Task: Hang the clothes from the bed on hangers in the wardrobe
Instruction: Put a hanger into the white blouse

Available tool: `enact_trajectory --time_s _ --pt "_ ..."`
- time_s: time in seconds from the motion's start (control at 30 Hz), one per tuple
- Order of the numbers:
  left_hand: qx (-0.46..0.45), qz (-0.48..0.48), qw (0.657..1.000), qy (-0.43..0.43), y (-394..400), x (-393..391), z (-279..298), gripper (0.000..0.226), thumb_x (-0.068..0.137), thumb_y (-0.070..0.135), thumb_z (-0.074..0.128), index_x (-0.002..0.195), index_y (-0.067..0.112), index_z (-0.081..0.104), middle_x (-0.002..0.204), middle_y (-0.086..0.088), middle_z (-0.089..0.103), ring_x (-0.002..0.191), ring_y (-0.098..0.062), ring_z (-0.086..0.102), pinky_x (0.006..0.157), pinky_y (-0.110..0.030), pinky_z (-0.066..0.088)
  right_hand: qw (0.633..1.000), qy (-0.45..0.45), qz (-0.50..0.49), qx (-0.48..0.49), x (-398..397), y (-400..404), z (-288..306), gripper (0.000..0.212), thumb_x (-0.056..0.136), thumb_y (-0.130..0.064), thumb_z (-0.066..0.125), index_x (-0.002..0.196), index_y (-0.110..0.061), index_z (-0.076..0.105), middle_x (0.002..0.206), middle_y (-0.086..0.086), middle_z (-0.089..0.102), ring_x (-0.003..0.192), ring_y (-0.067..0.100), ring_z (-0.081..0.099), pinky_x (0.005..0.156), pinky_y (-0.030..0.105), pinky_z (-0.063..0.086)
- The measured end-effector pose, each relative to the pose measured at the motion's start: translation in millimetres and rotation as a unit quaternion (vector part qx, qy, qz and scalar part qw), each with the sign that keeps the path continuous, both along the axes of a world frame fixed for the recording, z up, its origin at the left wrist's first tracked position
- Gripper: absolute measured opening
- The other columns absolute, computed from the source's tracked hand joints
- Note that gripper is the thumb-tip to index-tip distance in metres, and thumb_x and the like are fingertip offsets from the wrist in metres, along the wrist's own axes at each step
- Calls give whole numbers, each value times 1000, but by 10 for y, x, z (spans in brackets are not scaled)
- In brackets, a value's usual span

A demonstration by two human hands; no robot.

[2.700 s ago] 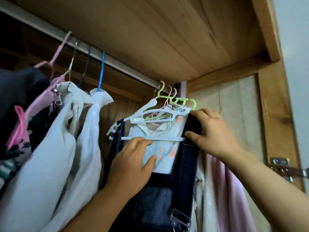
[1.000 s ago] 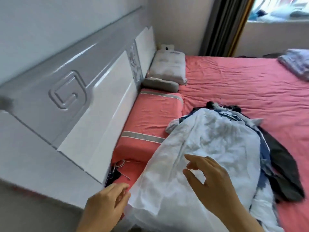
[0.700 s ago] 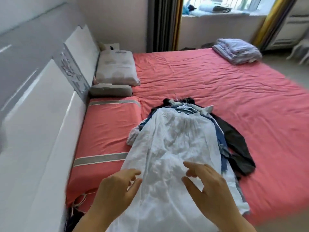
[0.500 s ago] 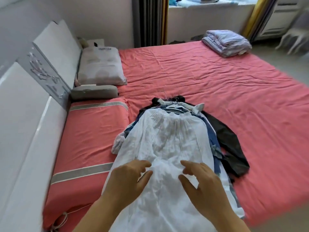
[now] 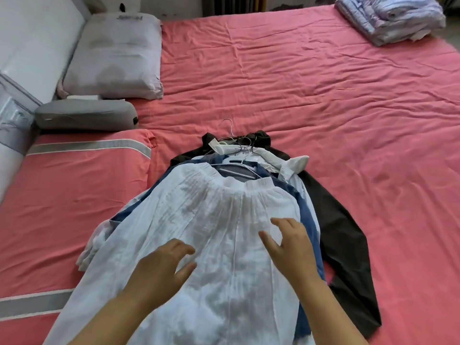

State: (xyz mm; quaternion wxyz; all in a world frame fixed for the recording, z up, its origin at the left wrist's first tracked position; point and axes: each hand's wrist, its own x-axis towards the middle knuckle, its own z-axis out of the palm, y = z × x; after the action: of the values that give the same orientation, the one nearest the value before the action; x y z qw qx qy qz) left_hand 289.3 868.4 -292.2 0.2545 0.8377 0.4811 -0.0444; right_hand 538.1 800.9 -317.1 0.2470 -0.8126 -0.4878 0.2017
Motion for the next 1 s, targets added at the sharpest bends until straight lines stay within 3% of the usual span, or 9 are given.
enact_trajectory --time_s 0.27,0.43,0.5,0.6,0.73,0.87,0.93,1.0 --pt "-19 35 998 46 648 545 -569 32 93 46 48 123 36 53 119 25 47 92 2 50 67 -10 33 998 -26 -8 -61 712 903 -907 59 88 -43 58 135 -11 44 138 7 44 129 23 32 101 30 29" --pt "-31 42 998 47 685 585 -748 31 92 48 47 121 39 52 112 29 43 92 5 49 67 -9 33 982 -55 35 -176 873 1233 -1292 92 81 -62 54 149 -14 14 155 10 17 143 25 13 115 44 9" --pt "-35 46 997 46 651 534 -762 30 92 49 47 121 40 51 113 29 44 95 5 50 70 -10 37 978 -58 32 -199 912 1306 -1395 100 78 -65 56 149 -14 8 155 9 18 143 24 15 114 49 7" --pt "-30 53 997 52 594 418 -725 28 92 51 46 119 43 50 113 31 43 96 6 51 68 -9 37 975 -89 24 -203 927 1376 -1471 99 74 -66 60 146 -13 16 143 11 35 132 29 31 109 47 19" --pt "-19 81 996 34 535 235 -594 25 91 51 48 116 45 48 109 35 41 99 6 53 77 -11 42 982 -99 -11 -159 907 1404 -1330 75 69 -54 70 123 -12 41 123 10 44 117 31 38 93 40 28" --pt "15 95 995 25 511 88 -477 28 89 50 52 116 42 52 119 31 43 92 11 50 73 -10 40 989 -139 -33 -47 814 1286 -1066 61 58 -36 81 100 -5 50 104 15 51 102 36 45 79 41 26" --pt "41 104 994 5 511 2 -405 42 85 57 51 122 37 53 131 24 42 103 11 46 82 -9 38 988 -146 -20 41 714 1216 -905 63 46 -28 88 90 -2 52 92 18 52 90 39 50 74 42 28" --pt "78 121 989 -11 523 -77 -282 65 76 64 40 129 29 52 141 11 41 124 -6 44 97 -19 34 982 -154 6 110 577 1165 -674 68 37 -28 91 87 -4 52 86 16 51 85 38 50 73 40 28"
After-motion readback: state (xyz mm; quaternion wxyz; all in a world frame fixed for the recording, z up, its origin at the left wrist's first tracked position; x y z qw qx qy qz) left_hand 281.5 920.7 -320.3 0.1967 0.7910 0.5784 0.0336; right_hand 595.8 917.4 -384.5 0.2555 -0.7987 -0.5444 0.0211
